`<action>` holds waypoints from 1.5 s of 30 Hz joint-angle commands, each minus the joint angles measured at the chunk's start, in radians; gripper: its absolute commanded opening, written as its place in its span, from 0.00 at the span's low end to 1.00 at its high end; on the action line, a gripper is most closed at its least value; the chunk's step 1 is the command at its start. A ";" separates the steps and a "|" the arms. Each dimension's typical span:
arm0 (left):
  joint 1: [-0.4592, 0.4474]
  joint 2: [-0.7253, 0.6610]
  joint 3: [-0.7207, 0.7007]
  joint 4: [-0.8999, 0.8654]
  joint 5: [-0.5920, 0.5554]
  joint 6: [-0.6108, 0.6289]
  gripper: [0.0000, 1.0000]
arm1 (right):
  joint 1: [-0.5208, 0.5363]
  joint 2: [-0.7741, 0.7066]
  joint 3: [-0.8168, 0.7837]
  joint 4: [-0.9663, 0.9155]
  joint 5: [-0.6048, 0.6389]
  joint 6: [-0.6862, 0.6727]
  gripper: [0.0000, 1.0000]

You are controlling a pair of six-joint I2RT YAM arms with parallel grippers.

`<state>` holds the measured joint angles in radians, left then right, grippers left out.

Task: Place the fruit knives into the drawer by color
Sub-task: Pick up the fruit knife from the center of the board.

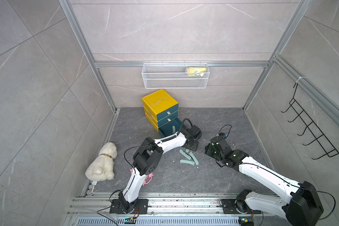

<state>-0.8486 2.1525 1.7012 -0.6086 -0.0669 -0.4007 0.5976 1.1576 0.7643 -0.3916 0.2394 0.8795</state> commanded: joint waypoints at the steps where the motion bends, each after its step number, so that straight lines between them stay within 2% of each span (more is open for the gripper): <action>1: 0.024 -0.013 0.029 -0.045 0.068 -0.029 0.70 | -0.006 -0.025 0.005 -0.013 0.011 0.000 0.51; 5: 0.038 -0.013 0.034 -0.049 0.059 -0.025 0.76 | -0.010 -0.028 0.006 -0.016 0.008 -0.002 0.51; 16: 0.032 0.039 0.037 -0.041 0.046 -0.018 0.76 | -0.014 -0.014 0.003 -0.014 0.008 0.006 0.51; 21: 0.028 0.075 0.033 -0.042 0.025 -0.015 0.64 | -0.021 -0.011 -0.002 -0.010 0.001 0.003 0.51; 23: 0.026 0.086 0.035 -0.042 0.014 -0.014 0.56 | -0.025 -0.009 -0.003 -0.008 -0.002 0.003 0.51; 37: 0.006 0.119 0.020 -0.059 -0.026 0.010 0.38 | -0.050 -0.001 -0.022 0.016 -0.025 0.008 0.50; 45: 0.006 0.079 -0.011 -0.012 -0.048 0.007 0.30 | -0.058 -0.006 -0.028 0.016 -0.031 0.011 0.51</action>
<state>-0.8356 2.2253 1.7119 -0.6285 -0.1146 -0.4076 0.5472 1.1503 0.7517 -0.3832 0.2131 0.8799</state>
